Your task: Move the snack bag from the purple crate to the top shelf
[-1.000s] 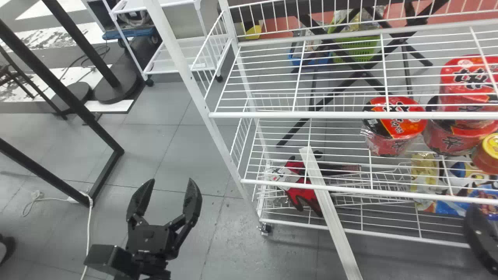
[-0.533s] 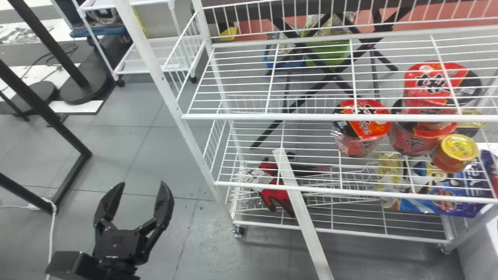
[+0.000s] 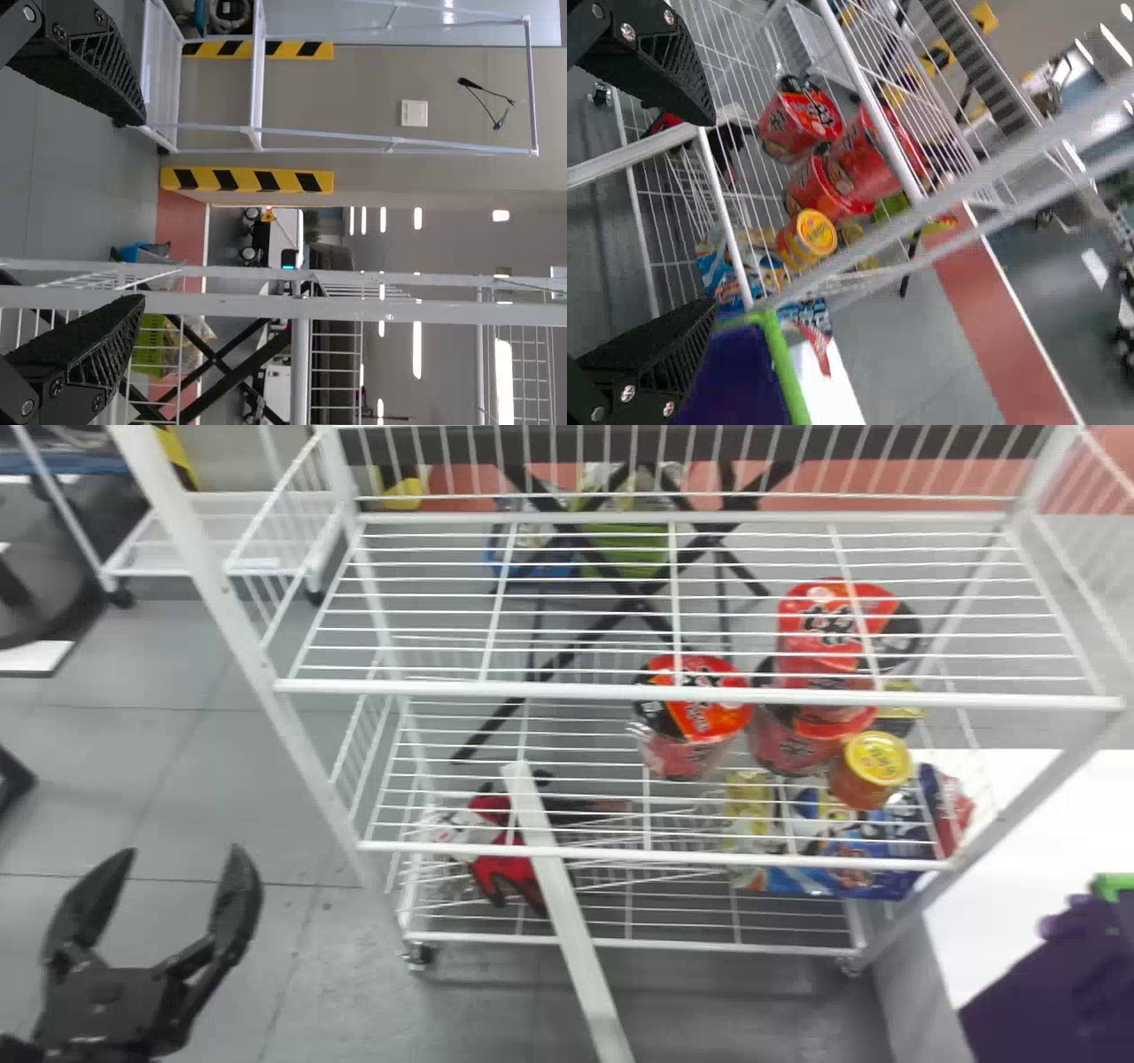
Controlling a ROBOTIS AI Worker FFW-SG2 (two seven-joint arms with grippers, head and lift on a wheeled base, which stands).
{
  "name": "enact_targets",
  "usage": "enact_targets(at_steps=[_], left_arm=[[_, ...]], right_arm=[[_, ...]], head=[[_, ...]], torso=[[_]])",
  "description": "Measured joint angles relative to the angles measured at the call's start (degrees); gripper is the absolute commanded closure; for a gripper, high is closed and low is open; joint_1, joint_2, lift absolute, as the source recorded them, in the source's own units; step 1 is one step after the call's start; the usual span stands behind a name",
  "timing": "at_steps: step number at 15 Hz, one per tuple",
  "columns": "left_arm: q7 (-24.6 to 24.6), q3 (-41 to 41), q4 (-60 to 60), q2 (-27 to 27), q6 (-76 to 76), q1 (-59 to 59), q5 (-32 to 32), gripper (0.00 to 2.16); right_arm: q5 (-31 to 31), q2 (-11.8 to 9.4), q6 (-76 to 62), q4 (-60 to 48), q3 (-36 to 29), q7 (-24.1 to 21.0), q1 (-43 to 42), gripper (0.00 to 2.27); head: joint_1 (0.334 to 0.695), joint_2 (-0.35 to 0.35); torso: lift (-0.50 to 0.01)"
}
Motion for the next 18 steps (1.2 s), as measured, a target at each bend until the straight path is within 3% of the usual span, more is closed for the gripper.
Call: enact_targets(at_steps=[2,4,11,15,18], left_arm=[[-0.09,-0.1,0.0,0.12,0.11,-0.09,-0.02,0.11],[-0.3,-0.19,0.0,0.22,0.24,-0.21,-0.07,0.11],[-0.58,-0.82,0.15,0.67,0.68,-0.6,-0.17,0.11],[-1.07,-0.92,0.24,0.78,0.86,-0.64,-0.03,0.1],[-1.18,-0.89,0.33,0.98,0.91,-0.62,0.0,0.1]], right_arm=[[0.4,0.0,11.57,1.41,-7.96,2.67,-6.58,0.09],[1.39,0.0,14.63,3.77,-11.37,2.44,-9.05,0.09],[10.54,-0.08,15.15,15.66,-10.38,-1.88,-13.05,0.09],[15.67,-2.99,15.15,22.25,-7.14,-5.43,-15.83,0.09],[18.08,-6.75,15.15,28.11,-4.38,-8.07,-17.7,0.09]], head=[[0.695,-0.106],[0.695,-0.153],[0.695,-0.28],[0.695,-0.31],[0.695,-0.342]], torso=[[-0.453],[-0.453],[-0.453],[-0.453],[-0.453]])
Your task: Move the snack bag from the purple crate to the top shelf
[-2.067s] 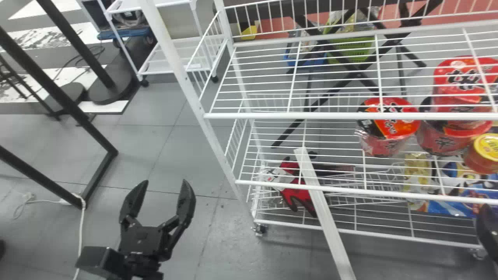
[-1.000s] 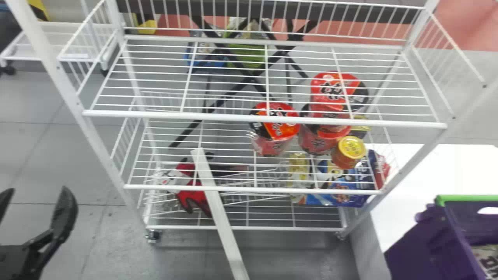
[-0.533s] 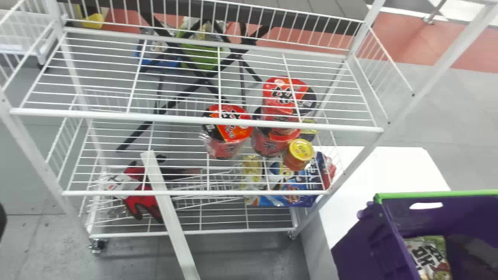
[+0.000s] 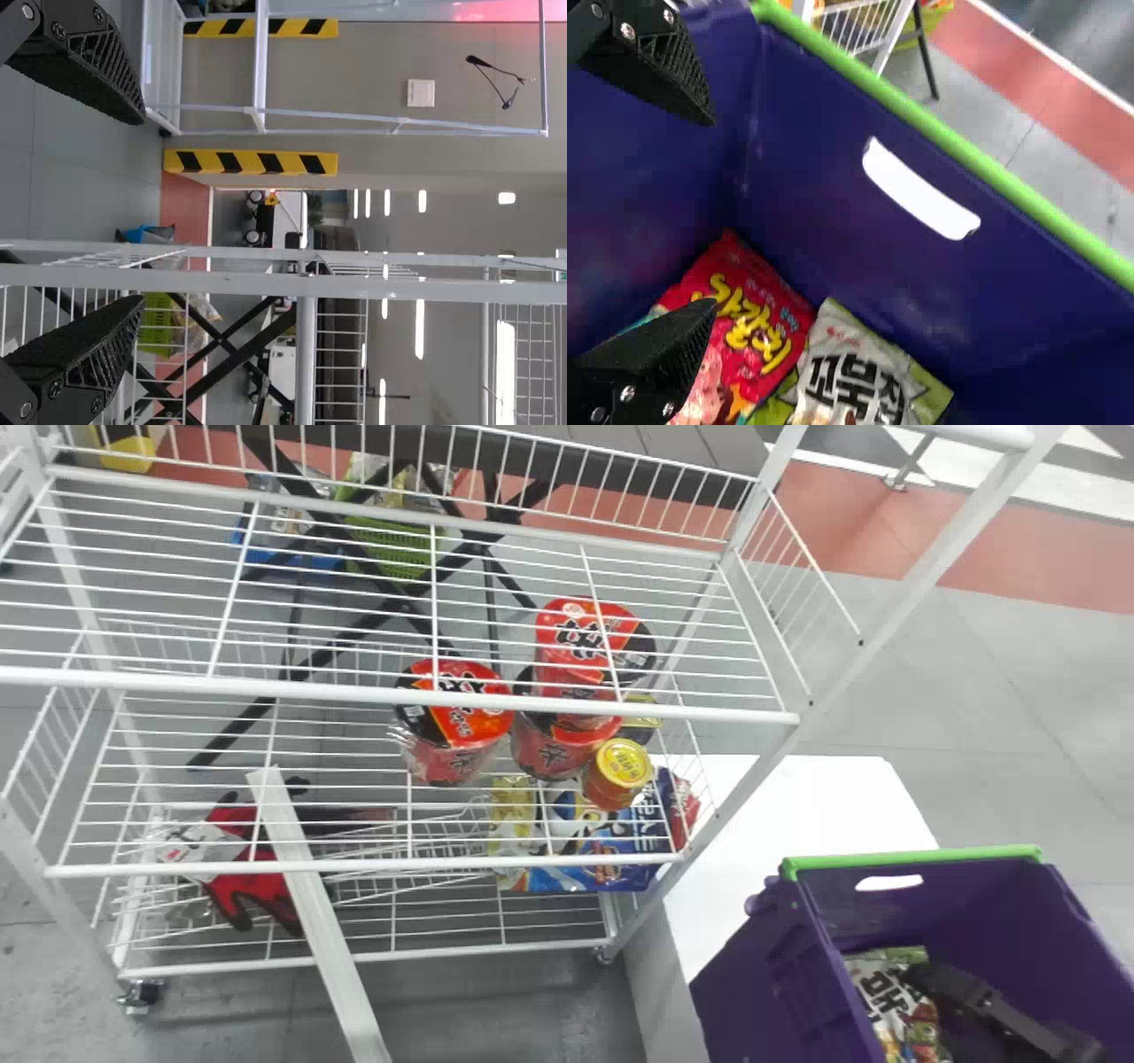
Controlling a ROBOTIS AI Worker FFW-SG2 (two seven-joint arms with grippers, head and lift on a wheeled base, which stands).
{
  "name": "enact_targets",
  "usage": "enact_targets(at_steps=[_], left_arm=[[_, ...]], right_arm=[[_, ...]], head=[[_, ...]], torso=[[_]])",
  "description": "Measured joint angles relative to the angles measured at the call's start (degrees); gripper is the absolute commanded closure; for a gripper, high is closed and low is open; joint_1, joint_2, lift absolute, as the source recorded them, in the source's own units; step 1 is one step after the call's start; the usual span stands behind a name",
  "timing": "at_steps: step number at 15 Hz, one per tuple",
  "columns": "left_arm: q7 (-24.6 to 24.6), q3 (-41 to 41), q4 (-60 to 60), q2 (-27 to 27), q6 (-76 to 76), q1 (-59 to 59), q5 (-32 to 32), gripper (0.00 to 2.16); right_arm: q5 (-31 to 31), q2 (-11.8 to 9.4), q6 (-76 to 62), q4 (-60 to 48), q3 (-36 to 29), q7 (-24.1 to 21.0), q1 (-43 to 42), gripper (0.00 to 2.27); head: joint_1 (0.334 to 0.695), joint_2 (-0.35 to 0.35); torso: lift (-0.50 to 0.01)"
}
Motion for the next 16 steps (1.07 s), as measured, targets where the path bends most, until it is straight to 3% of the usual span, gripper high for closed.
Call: enact_targets(at_steps=[4,11,16], left_arm=[[-0.43,-0.03,0.03,0.23,0.01,0.07,0.04,0.1],[-0.42,-0.04,0.15,1.0,0.28,-0.11,0.19,0.11],[-0.42,-0.35,0.66,1.01,0.47,-0.68,0.11,0.11]], right_arm=[[5.22,-3.99,0.0,7.8,3.7,-1.83,-3.02,0.09],[12.52,-13.37,-1.45,26.09,9.91,-3.43,-8.58,0.09],[15.41,-14.78,-12.82,36.93,14.57,-3.43,-10.77,0.09]], head=[[0.695,-0.35],[0.695,-0.35],[0.695,-0.35]], torso=[[-0.453],[-0.453],[-0.453]])
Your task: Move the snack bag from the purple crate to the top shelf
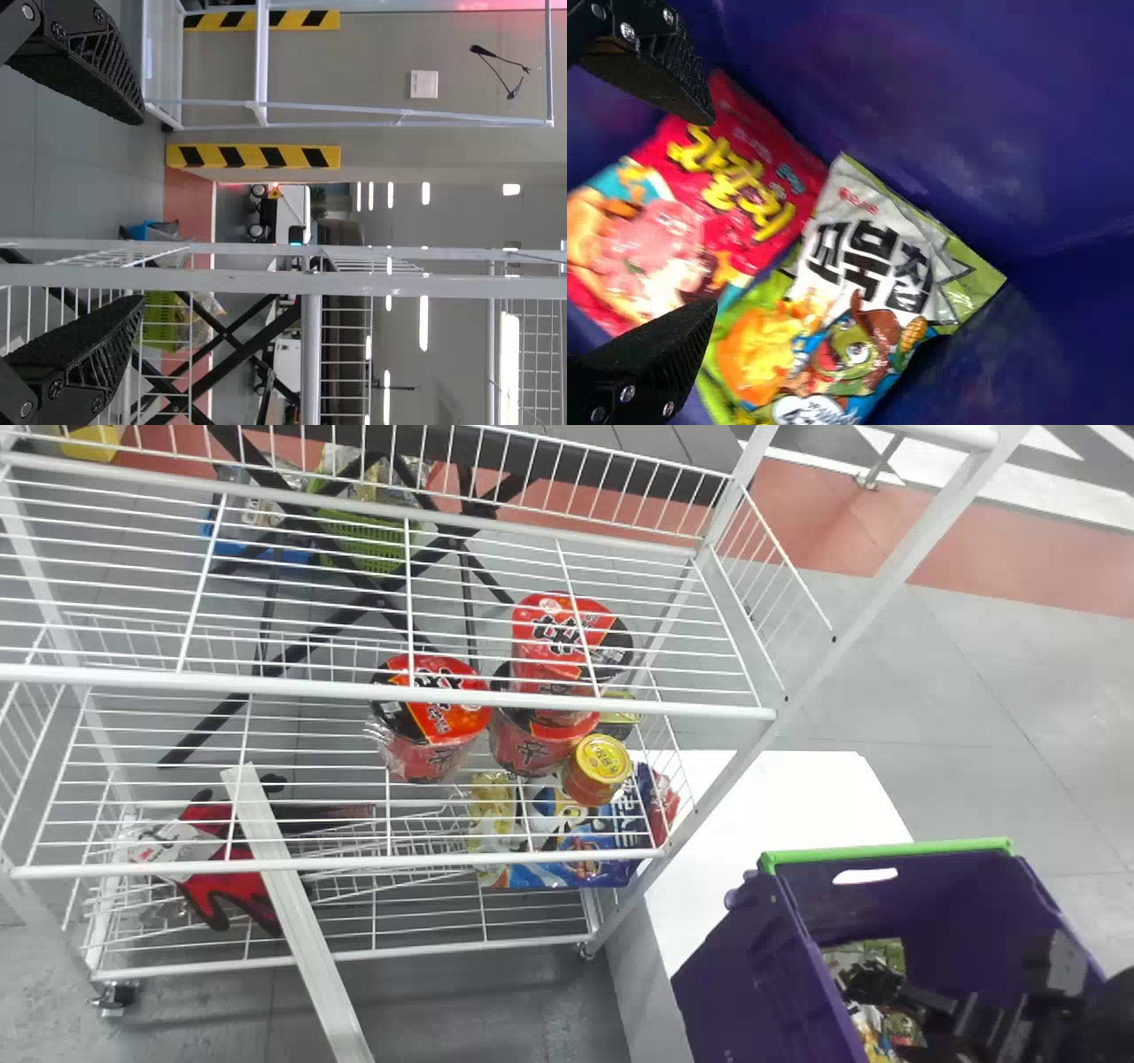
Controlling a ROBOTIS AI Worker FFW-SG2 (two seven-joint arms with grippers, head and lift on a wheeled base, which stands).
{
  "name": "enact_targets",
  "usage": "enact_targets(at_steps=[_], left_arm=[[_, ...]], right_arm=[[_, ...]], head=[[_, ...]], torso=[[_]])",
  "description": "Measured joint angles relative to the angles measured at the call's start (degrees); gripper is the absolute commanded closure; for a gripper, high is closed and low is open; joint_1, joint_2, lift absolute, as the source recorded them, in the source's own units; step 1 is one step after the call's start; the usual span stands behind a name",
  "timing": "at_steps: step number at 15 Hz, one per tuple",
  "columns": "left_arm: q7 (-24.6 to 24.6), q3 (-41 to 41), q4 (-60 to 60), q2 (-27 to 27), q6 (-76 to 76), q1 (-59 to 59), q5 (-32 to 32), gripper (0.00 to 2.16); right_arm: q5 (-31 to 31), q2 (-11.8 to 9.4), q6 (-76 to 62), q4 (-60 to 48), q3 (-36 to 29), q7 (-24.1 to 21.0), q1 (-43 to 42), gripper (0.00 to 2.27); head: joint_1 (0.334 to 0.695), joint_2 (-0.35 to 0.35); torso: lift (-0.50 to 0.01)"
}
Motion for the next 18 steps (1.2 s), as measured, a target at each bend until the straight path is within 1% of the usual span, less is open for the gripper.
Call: enact_targets(at_steps=[2,5,7,18], left_arm=[[0.0,-0.03,0.34,0.0,0.02,-0.04,0.05,0.11],[0.0,-0.03,0.77,0.05,0.02,-0.07,0.07,0.11],[0.0,-0.04,0.8,0.14,0.02,-0.12,0.07,0.11],[-0.09,-0.58,1.07,0.4,-0.05,-0.23,-0.02,0.11]], right_arm=[[0.3,0.24,-3.05,2.37,1.58,0.36,-0.41,0.09],[0.16,2.62,-7.52,4.06,4.16,0.73,0.29,0.09],[0.32,3.63,-9.82,5.05,5.59,0.62,0.51,0.09],[0.61,4.45,-23.08,11.59,9.77,0.53,1.31,0.09]], head=[[0.695,-0.35],[0.695,-0.35],[0.695,-0.35],[0.695,-0.35]], torso=[[-0.453],[-0.453],[-0.453],[-0.453]])
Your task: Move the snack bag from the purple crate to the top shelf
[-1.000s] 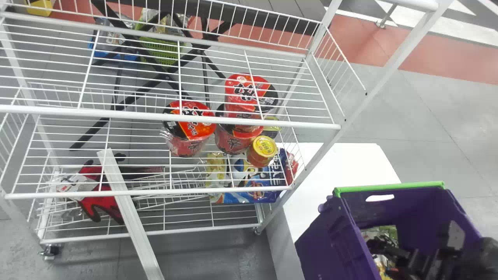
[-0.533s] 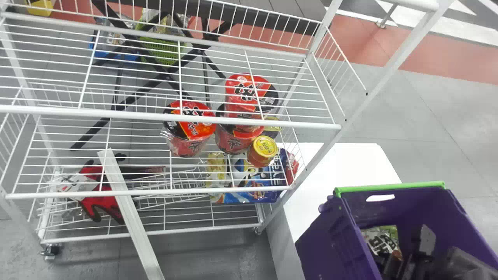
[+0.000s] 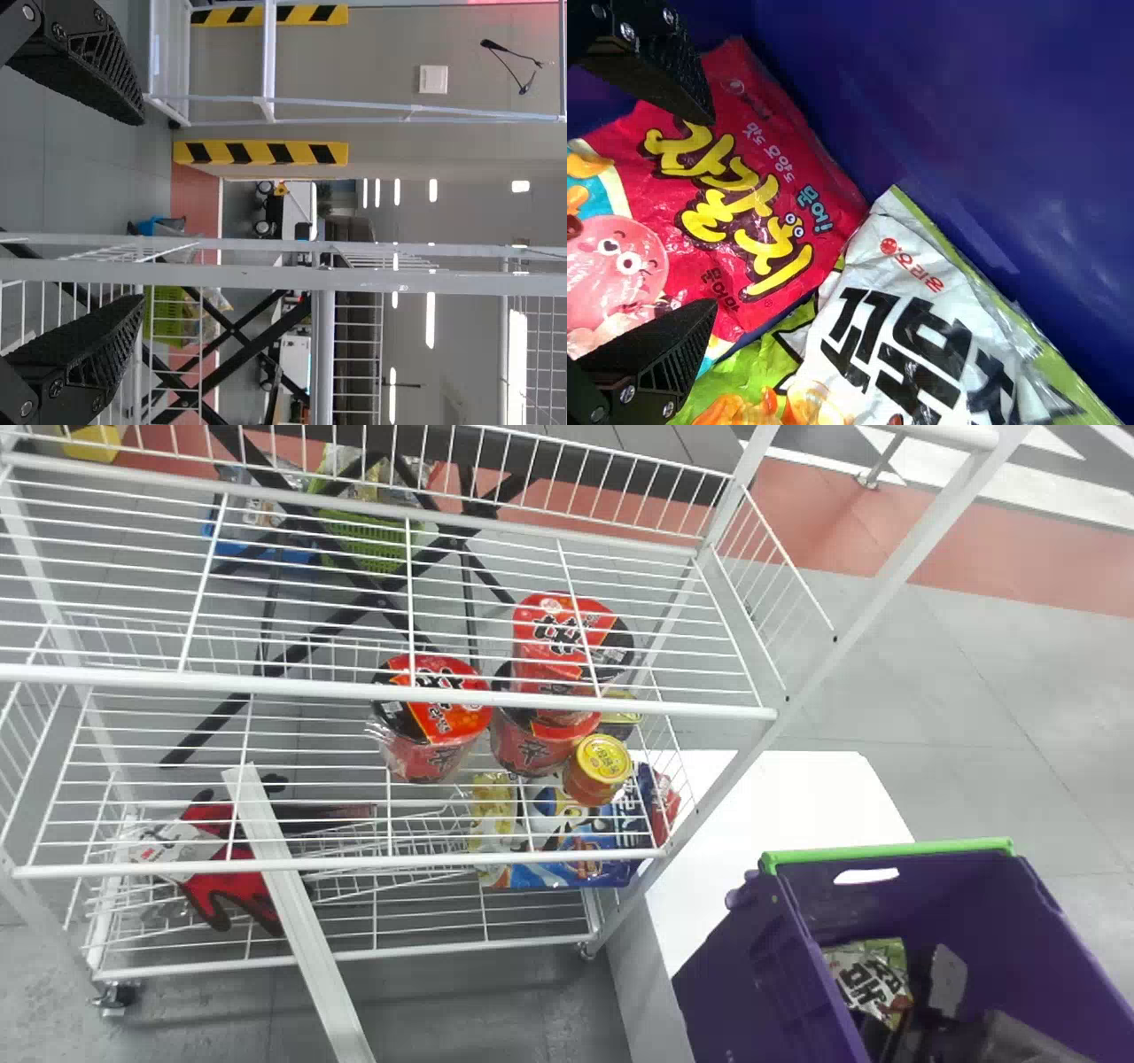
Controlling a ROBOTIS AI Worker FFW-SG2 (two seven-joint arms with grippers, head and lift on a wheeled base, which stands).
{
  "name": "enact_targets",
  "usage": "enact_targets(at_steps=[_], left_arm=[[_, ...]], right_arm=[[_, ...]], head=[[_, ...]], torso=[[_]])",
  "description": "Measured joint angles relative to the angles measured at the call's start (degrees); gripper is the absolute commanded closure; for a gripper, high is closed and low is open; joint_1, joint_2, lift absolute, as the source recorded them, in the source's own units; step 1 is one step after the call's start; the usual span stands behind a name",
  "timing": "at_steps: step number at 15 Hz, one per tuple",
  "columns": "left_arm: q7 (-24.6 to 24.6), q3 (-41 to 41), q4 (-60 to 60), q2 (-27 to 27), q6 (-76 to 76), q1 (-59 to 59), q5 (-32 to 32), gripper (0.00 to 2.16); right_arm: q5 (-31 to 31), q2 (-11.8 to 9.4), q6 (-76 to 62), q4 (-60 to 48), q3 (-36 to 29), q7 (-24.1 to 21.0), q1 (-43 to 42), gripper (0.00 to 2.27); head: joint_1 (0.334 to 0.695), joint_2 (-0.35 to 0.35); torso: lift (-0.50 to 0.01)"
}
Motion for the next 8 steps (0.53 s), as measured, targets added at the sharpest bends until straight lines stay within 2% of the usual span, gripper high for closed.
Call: enact_targets(at_steps=[8], left_arm=[[0.0,-0.68,-0.05,-0.04,-0.36,0.26,-0.17,0.11]], right_arm=[[-0.62,1.1,-11.47,4.3,2.64,0.67,1.25,0.09]], head=[[0.695,-0.347]], torso=[[-0.453]])
